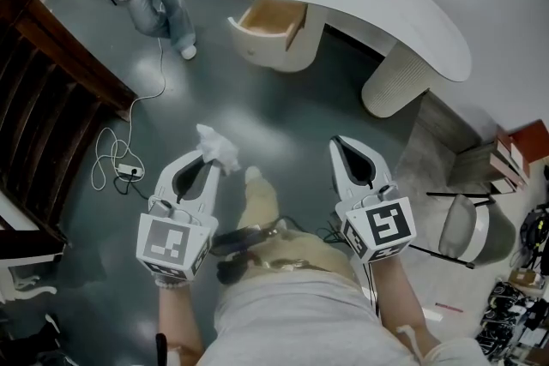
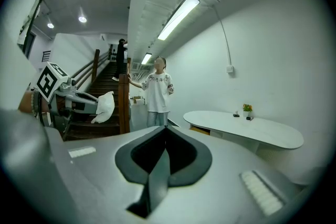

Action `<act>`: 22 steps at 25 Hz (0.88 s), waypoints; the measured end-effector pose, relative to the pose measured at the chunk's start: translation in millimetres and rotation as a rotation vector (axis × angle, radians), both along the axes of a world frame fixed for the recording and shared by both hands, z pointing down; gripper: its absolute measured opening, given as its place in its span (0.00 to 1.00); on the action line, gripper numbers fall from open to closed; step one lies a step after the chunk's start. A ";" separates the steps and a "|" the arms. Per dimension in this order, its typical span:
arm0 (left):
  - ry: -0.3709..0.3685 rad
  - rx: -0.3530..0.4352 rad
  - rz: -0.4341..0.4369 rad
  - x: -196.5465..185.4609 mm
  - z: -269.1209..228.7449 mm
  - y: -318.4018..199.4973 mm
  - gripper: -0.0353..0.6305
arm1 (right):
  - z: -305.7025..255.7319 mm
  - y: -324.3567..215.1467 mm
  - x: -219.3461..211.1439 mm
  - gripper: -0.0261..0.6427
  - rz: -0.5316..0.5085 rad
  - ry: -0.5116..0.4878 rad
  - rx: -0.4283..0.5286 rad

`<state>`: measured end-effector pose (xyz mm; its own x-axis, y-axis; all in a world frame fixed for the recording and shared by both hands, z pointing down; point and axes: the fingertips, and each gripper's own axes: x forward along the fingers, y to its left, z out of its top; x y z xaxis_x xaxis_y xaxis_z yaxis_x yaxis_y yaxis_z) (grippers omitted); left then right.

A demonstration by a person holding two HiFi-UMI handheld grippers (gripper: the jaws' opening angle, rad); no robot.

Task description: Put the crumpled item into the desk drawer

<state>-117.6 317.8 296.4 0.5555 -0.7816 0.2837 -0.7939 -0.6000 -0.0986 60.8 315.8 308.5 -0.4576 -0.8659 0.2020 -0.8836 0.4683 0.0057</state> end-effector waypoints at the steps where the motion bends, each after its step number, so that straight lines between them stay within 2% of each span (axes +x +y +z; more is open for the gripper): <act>1: -0.002 0.001 -0.002 0.6 0.5 0.0 0.08 | -0.2 1.3 0.5 0.05 -0.001 -0.002 0.003; 5: 0.003 0.002 -0.002 4.2 2.2 -2.8 0.08 | 4.7 3.5 1.6 0.05 -0.002 -0.001 0.000; 11: -0.005 -0.006 0.057 15.6 10.7 -22.5 0.08 | 11.2 -8.5 7.3 0.05 0.030 0.003 -0.007; 22: -0.001 0.000 0.104 26.6 10.3 -88.5 0.08 | 17.2 -70.6 18.2 0.05 0.085 0.007 -0.024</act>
